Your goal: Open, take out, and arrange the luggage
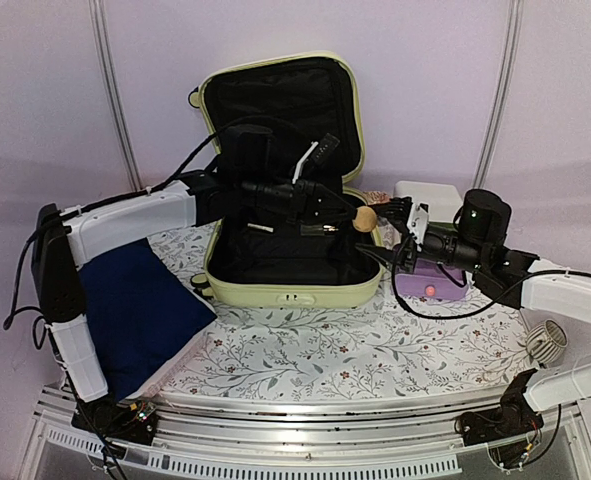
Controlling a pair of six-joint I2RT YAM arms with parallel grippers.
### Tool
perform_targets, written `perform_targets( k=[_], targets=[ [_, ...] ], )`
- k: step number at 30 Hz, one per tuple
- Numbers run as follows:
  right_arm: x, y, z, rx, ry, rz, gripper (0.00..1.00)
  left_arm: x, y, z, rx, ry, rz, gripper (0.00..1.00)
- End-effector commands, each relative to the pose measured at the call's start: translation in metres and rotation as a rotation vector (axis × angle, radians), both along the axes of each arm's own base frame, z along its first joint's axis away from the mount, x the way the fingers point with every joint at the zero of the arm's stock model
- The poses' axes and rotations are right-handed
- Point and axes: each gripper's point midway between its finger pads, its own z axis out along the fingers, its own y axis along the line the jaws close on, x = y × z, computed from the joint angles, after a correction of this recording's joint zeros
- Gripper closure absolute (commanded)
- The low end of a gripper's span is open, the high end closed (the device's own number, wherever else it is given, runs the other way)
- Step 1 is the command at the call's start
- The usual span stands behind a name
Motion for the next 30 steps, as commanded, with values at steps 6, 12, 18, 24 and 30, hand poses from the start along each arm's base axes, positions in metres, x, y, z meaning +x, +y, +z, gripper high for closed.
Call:
perform_targets(
  k=[6, 12, 18, 24, 30],
  targets=[
    [-0.006, 0.005, 0.024, 0.039, -0.089, 0.034, 0.49, -0.009, -0.005, -0.008, 0.012, 0.008, -0.028, 1.0],
    [-0.008, 0.006, 0.023, 0.034, -0.098, 0.044, 0.58, -0.007, -0.008, -0.01, 0.017, 0.022, -0.03, 1.0],
    [-0.006, 0.004, 0.02, 0.03, -0.093, 0.029, 0.61, -0.007, -0.007, -0.009, 0.014, 0.011, -0.029, 0.82],
    [-0.005, -0.004, 0.009, 0.025, -0.065, -0.014, 0.64, 0.023, 0.01, -0.008, 0.004, 0.055, 0.115, 0.34],
    [0.008, -0.024, -0.019, 0.009, 0.017, -0.144, 0.65, 0.05, 0.049, -0.005, -0.053, 0.081, 0.254, 0.13]
  ],
)
